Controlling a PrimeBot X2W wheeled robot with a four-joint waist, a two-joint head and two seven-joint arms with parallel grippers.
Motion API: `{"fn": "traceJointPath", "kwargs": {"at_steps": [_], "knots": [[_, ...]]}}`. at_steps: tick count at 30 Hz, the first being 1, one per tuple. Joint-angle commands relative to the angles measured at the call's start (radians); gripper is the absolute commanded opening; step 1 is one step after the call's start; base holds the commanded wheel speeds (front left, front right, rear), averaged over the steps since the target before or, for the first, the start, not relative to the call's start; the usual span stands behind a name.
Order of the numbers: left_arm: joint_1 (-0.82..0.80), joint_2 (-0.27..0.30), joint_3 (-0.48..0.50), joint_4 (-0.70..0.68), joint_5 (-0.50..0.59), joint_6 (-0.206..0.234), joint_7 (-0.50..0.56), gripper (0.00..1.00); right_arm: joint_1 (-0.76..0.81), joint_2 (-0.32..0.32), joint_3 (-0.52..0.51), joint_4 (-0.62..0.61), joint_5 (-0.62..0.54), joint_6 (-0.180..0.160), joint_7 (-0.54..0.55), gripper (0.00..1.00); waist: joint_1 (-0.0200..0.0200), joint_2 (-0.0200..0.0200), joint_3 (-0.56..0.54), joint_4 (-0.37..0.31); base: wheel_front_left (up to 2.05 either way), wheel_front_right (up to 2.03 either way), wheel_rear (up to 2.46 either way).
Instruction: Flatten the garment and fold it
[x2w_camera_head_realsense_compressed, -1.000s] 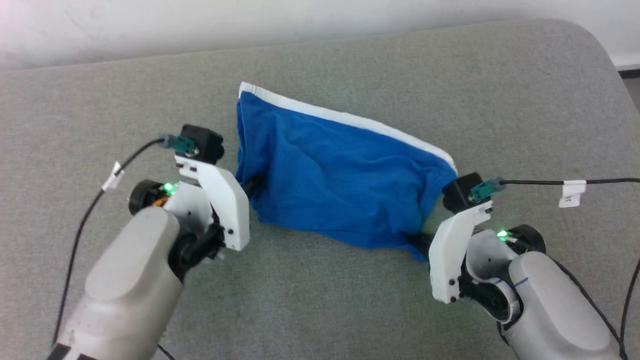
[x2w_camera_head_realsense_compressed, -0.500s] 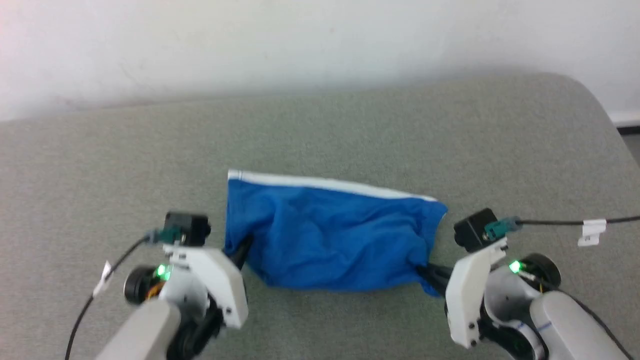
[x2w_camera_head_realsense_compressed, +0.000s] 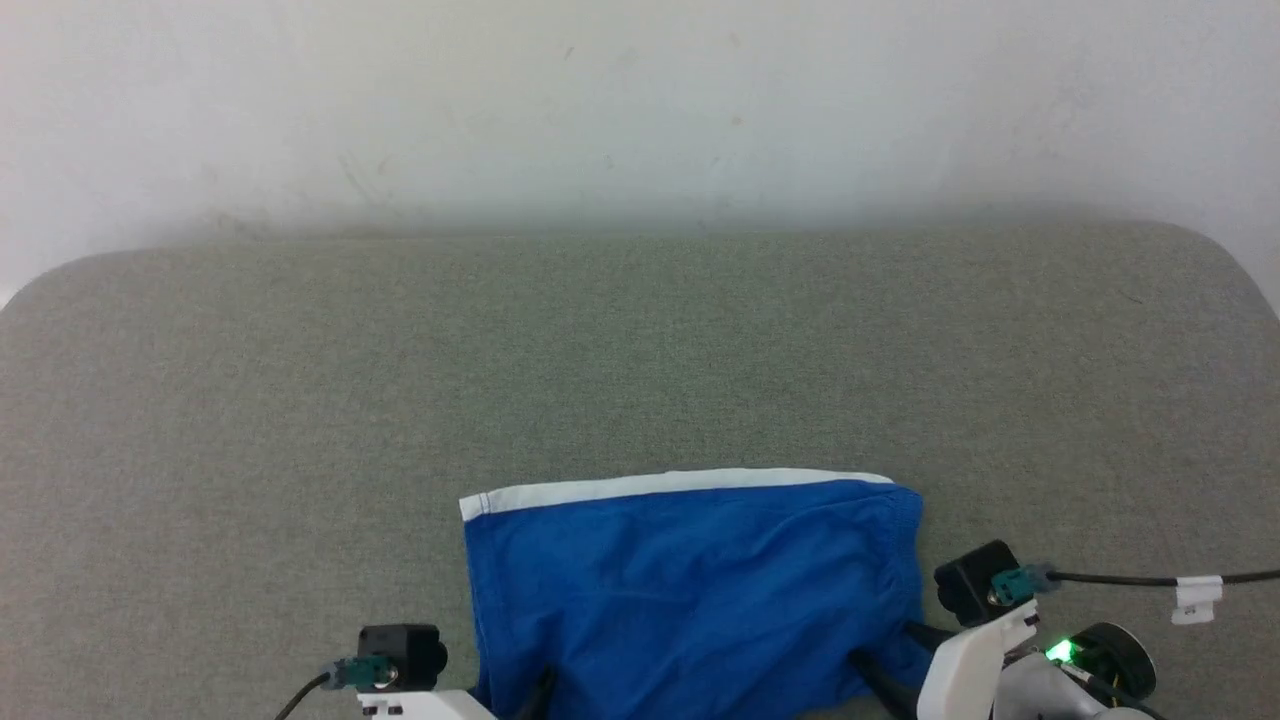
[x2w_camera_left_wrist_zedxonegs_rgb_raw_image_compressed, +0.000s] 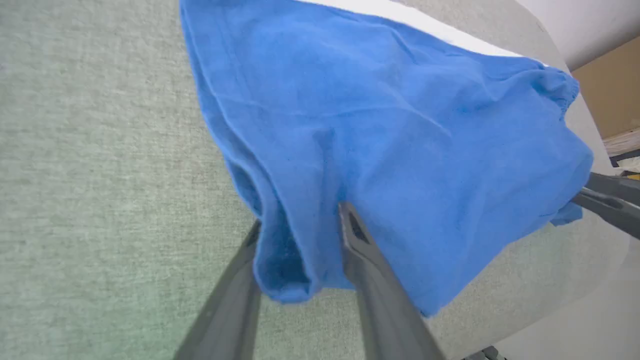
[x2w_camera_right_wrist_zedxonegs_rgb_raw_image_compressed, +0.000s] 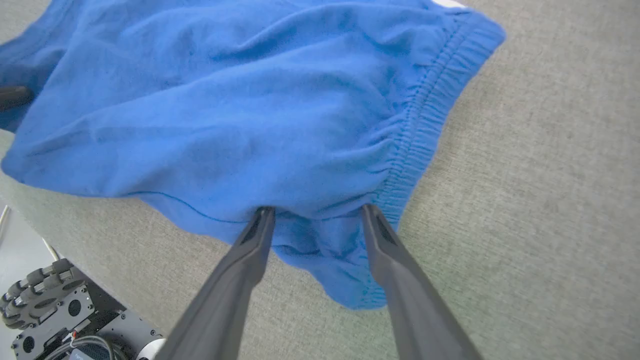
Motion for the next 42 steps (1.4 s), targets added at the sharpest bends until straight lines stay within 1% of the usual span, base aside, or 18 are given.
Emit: {"fn": "traceJointPath", "kwargs": {"at_steps": [1,5,8,12,15,19,22,25,30,34,35,37,39,42], "knots": [[-0.004,-0.004,0.004,0.005,0.009,-0.004,-0.021,1.0,0.016,0.01,-0.01,-0.008,-0.007,0.005,-0.022,1.0,0.0001,-0.0001,0.001,0.002,0.0,0.0,0.0],[-0.012,-0.02,0.045,-0.004,0.032,0.008,-0.134,1.0,0.075,0.042,-0.072,-0.071,-0.007,0.005,-0.101,1.0,0.0001,-0.0001,-0.005,0.004,0.0,0.0,0.0],[-0.016,-0.011,0.079,-0.026,0.062,0.02,-0.22,1.0,0.117,0.077,-0.147,-0.134,0.013,0.005,-0.135,1.0,0.0001,-0.0001,-0.011,0.007,0.0,0.0,0.0],[-0.024,0.0,0.126,-0.05,0.108,0.045,-0.34,1.0,0.139,0.097,-0.259,-0.175,-0.003,0.005,-0.091,1.0,0.0001,-0.0001,-0.013,0.016,0.0,0.0,0.0],[-0.031,0.011,0.153,-0.049,0.154,0.056,-0.422,1.0,0.123,0.109,-0.319,-0.171,-0.008,0.005,-0.025,1.0,0.0001,-0.0001,-0.01,0.025,0.0,0.0,0.0],[-0.038,0.02,0.186,-0.035,0.23,0.058,-0.466,1.0,0.089,0.099,-0.346,-0.125,-0.027,0.005,0.067,1.0,0.0001,-0.0001,-0.006,0.045,0.0,0.0,0.0],[-0.039,0.014,0.217,-0.052,0.295,0.047,-0.472,1.0,0.063,0.111,-0.348,-0.079,0.001,0.005,0.114,1.0,0.0001,-0.0001,-0.004,0.064,0.0,0.0,0.0],[-0.022,-0.005,0.258,-0.078,0.354,0.025,-0.472,1.0,0.034,0.12,-0.346,-0.015,0.015,0.005,0.15,1.0,0.0001,-0.0001,0.002,0.08,0.0,0.0,0.0],[0.008,-0.035,0.299,-0.094,0.421,-0.02,-0.472,1.0,-0.027,0.161,-0.34,0.128,0.058,0.005,0.178,1.0,0.0001,-0.0001,0.013,0.091,0.0,0.0,0.0],[0.02,-0.059,0.325,-0.093,0.454,-0.043,-0.472,1.0,-0.041,0.181,-0.298,0.224,0.1,0.005,0.226,1.0,0.0001,-0.0001,0.019,0.101,0.0,0.0,0.0],[0.023,-0.064,0.331,-0.092,0.461,-0.047,-0.472,1.0,-0.039,0.184,-0.282,0.239,0.113,0.005,0.247,0.47,0.0001,-0.0001,0.019,0.102,0.0,0.0,0.0],[0.03,-0.075,0.345,-0.089,0.472,-0.053,-0.472,1.0,-0.036,0.187,-0.262,0.25,0.138,0.005,0.266,0.0,0.0001,-0.0001,0.017,0.101,0.0,0.0,0.0],[0.038,-0.084,0.358,-0.086,0.482,-0.057,-0.472,1.0,-0.037,0.187,-0.245,0.244,0.153,0.005,0.268,0.0,0.0001,-0.0001,0.015,0.095,0.0,0.0,0.0],[0.048,-0.099,0.372,-0.082,0.495,-0.06,-0.472,1.0,-0.054,0.173,-0.231,0.215,0.161,0.005,0.235,0.0,0.0001,-0.0001,0.008,0.082,0.0,0.0,0.0]]}}
